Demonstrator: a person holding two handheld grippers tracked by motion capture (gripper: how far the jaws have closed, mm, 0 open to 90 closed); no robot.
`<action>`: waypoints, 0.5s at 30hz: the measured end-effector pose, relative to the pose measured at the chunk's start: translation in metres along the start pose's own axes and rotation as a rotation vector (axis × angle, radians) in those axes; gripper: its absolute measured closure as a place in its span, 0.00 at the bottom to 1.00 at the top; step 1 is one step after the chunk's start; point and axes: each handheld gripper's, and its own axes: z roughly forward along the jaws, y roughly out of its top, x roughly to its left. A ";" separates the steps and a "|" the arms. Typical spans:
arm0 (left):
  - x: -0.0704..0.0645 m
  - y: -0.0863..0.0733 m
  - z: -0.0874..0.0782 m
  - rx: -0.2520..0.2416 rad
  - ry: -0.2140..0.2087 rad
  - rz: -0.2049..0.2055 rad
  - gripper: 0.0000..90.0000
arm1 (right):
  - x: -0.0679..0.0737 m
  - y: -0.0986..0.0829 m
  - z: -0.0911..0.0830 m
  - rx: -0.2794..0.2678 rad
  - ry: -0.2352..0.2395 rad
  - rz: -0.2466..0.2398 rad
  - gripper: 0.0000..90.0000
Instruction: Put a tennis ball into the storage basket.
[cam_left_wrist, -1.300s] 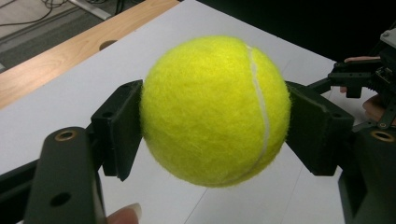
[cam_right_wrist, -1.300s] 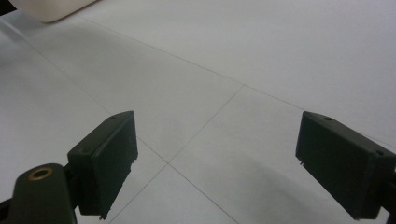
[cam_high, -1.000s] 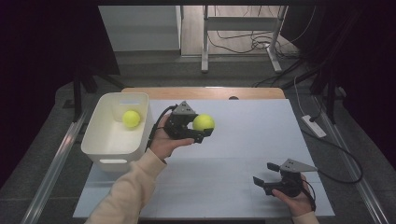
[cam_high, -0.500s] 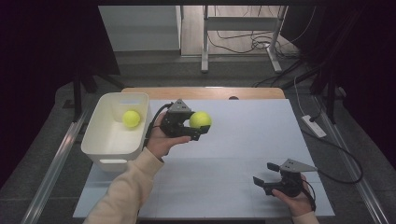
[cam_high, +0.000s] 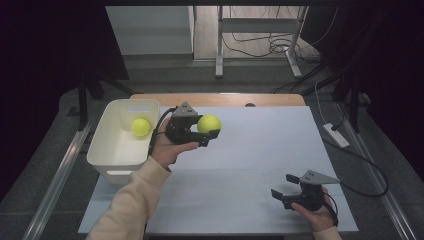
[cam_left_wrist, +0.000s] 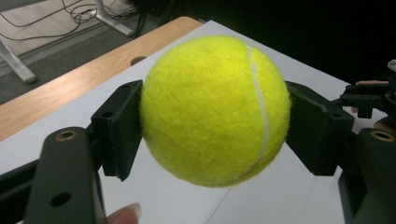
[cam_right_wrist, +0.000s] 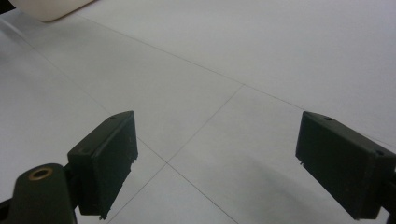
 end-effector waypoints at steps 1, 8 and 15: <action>0.001 0.000 -0.001 -0.002 0.002 0.000 0.30 | 0.000 0.000 0.000 0.000 0.000 -0.001 0.14; 0.005 0.002 -0.010 -0.016 0.017 -0.009 0.30 | 0.000 0.000 0.000 0.000 -0.001 0.000 0.14; 0.010 0.004 -0.018 -0.025 0.034 -0.012 0.30 | 0.000 0.000 0.000 0.000 -0.001 0.001 0.14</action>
